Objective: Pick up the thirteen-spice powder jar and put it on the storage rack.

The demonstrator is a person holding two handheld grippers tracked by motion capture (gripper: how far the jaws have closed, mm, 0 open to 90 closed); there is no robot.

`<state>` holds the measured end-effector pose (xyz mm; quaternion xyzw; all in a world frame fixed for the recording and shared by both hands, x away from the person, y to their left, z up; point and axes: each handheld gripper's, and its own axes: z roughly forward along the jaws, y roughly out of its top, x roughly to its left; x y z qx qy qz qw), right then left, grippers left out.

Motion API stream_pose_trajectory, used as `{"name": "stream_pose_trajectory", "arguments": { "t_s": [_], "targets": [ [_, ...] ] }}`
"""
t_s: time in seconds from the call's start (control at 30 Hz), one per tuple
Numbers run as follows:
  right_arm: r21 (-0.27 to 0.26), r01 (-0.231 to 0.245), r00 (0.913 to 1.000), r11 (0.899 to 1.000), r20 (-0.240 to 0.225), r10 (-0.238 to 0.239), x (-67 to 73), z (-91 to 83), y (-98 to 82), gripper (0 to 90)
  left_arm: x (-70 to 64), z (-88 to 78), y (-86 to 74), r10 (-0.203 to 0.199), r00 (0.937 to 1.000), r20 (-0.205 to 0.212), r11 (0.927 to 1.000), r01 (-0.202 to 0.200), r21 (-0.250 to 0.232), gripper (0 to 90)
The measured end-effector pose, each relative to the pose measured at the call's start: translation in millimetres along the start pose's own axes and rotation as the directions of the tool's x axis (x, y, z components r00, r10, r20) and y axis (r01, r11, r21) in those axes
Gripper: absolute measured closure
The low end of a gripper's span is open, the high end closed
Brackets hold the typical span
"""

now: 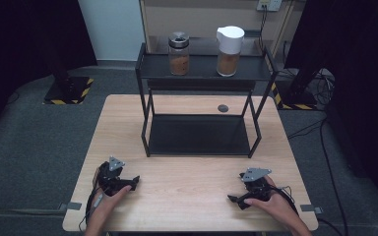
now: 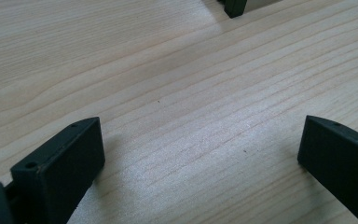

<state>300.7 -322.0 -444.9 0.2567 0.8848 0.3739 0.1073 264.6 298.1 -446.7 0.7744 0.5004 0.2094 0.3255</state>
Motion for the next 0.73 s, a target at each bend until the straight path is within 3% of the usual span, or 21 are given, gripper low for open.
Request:
{"name": "stream_pose_trajectory", "arguments": {
  "t_s": [0.73],
  "targets": [
    [0.001,-0.007,1.0000,1.000,0.006,0.007,1.4,-0.1,0.1,1.4,-0.1,0.0,0.0,-0.001,1.0000,-0.001,1.0000,0.001,0.000,0.0]
  ]
}}
